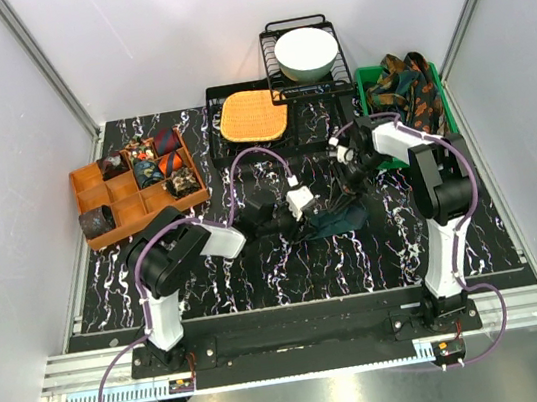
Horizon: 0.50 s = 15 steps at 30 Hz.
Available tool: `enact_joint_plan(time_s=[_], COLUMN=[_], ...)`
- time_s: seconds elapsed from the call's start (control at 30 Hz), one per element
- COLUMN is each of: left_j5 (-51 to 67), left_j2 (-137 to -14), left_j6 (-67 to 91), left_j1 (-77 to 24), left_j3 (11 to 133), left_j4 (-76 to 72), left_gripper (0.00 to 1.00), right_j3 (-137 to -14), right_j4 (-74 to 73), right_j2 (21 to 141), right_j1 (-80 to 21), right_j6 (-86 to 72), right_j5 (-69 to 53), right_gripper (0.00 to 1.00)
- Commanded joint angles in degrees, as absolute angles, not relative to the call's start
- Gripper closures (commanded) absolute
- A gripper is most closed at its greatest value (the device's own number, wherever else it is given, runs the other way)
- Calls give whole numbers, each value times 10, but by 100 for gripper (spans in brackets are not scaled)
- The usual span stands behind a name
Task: Roll the ties
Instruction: Roll the tie at the center of the board.
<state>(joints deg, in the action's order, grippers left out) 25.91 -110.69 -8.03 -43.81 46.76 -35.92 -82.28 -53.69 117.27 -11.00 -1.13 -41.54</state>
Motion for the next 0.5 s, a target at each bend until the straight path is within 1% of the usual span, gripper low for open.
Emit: enact_joint_plan(time_s=[0.0,0.1,0.2,0.47], left_j5=[168,171,191,233], left_j2=[-1130,-1129,-1118,-1079], left_j6=[-53,-64,-96,-196], left_j1=[-436,-438,-438,-436], left_j3=[464,464,460,458], left_j4=[-276,-272,-271,-267], left_gripper=[98,98,95,85], right_j3=[-781,-781,-781,-765], right_j4=[-541,-500,-470,-457], right_j2=[1149,1164,1183,1211], right_j1=[-121,-121,-121,-121], right_j6=[-4,-9,-16,-26], right_j5=[-439,-411,-381,-315], right_gripper=[76,78,78,79])
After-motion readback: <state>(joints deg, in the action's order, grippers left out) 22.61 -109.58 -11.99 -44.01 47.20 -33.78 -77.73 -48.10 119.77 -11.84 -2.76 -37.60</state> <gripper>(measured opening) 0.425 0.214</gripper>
